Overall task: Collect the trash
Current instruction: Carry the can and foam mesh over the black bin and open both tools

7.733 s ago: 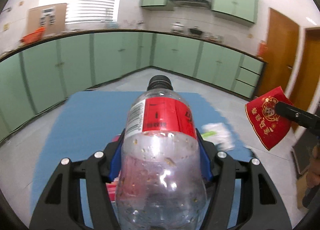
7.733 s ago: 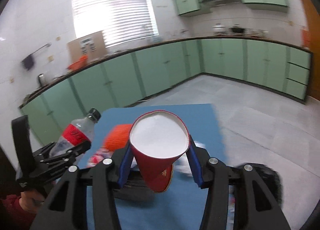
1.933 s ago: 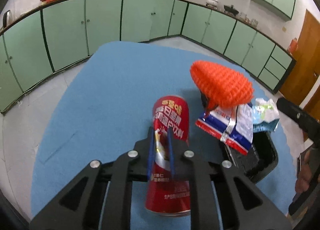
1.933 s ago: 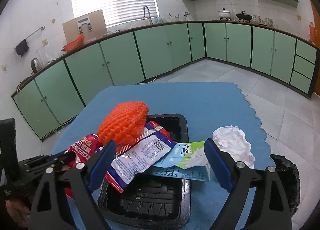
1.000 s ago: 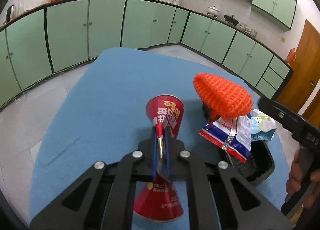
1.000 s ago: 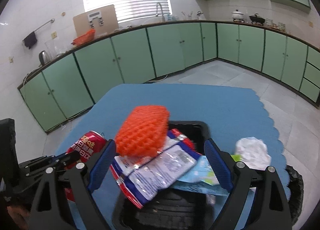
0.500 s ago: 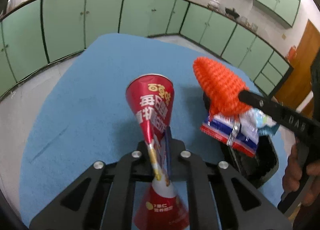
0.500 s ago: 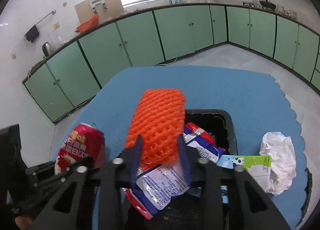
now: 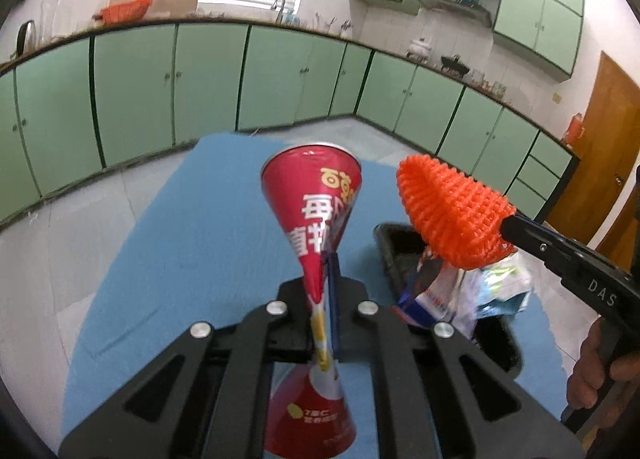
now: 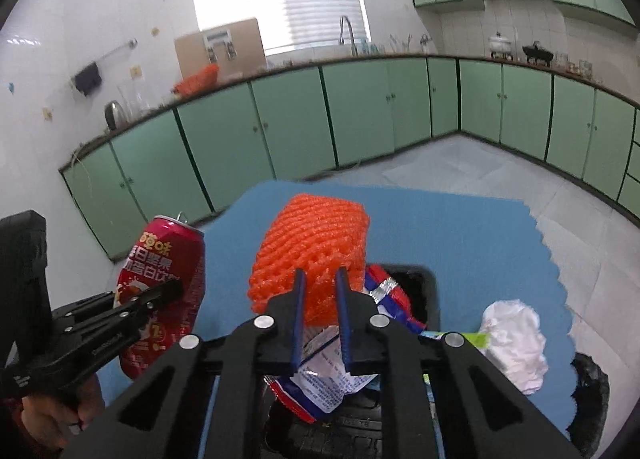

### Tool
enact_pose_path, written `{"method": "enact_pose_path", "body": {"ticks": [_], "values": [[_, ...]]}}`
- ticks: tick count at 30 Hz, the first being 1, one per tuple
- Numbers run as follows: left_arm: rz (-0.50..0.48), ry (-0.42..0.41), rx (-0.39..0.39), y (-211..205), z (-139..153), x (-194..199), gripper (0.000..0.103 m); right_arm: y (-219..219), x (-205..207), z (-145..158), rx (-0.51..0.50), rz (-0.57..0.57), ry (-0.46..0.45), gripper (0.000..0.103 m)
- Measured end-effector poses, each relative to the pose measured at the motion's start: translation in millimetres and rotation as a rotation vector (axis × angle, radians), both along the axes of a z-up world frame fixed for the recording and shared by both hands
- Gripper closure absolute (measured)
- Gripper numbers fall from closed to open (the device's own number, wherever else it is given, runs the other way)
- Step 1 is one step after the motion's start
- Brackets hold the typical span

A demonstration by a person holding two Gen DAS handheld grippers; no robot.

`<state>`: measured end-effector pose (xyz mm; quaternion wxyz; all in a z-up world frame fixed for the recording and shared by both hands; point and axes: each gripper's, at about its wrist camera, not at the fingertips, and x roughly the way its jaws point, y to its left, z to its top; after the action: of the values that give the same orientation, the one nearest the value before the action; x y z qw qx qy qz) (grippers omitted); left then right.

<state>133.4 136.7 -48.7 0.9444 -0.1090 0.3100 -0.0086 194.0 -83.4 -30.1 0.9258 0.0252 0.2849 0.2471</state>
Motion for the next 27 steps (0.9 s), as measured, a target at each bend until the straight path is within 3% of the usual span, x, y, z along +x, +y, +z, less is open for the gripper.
{"method": "enact_pose_path", "body": {"ticks": [6,14,20,27], "values": [[-0.059,-0.065,0.014,-32,30,0,0.099,-33,-11,26,0.078,-0.036,-0.067,0.090],[-0.153,-0.112,0.007,-80,51,5,0.099,-74,-29,56,0.094,-0.106,-0.133,0.090],[-0.274,-0.122,-0.014,-143,54,10,0.099,-127,-57,61,0.062,-0.213,-0.141,0.090],[-0.453,-0.100,-0.057,-236,37,12,0.099,-216,-94,47,0.002,-0.410,-0.098,0.090]]}}
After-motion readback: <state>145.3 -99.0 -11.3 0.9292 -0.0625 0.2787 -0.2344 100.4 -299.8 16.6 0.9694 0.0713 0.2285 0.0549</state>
